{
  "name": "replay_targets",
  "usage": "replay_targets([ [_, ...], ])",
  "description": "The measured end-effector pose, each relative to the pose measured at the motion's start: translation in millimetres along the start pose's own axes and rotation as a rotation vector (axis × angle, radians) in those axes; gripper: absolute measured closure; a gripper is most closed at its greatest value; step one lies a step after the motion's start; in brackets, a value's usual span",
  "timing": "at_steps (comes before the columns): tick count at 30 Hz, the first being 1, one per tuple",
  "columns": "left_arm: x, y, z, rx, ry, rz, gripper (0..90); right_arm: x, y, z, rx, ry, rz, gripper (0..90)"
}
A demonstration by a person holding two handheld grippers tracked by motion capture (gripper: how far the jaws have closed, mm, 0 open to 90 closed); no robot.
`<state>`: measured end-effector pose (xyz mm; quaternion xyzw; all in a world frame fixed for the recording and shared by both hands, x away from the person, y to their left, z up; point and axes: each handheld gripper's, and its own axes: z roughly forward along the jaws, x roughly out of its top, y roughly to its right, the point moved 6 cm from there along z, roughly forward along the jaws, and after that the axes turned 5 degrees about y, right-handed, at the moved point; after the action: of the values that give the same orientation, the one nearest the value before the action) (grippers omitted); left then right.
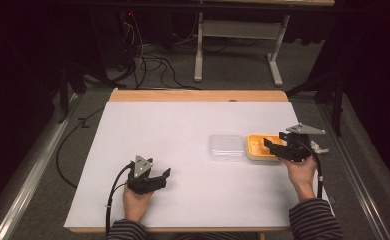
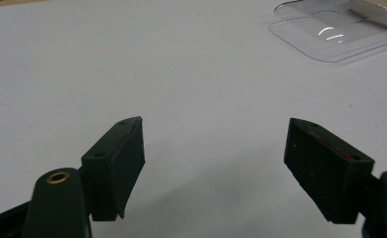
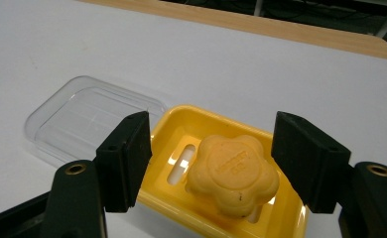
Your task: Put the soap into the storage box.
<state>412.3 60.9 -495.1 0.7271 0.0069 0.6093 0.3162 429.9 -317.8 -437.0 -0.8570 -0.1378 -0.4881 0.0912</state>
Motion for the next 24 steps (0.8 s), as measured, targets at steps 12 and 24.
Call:
replay_targets([
  [12,0.2,0.5,-0.2,-0.003,0.005,0.0,24.5,-3.0,-5.3,-13.2,0.018,0.034,0.004,31.5],
  [24,0.0,0.5,-0.7,-0.005,0.002,0.005,24.4,-5.4,-8.5,-26.7,0.013,0.058,0.012,30.3],
])
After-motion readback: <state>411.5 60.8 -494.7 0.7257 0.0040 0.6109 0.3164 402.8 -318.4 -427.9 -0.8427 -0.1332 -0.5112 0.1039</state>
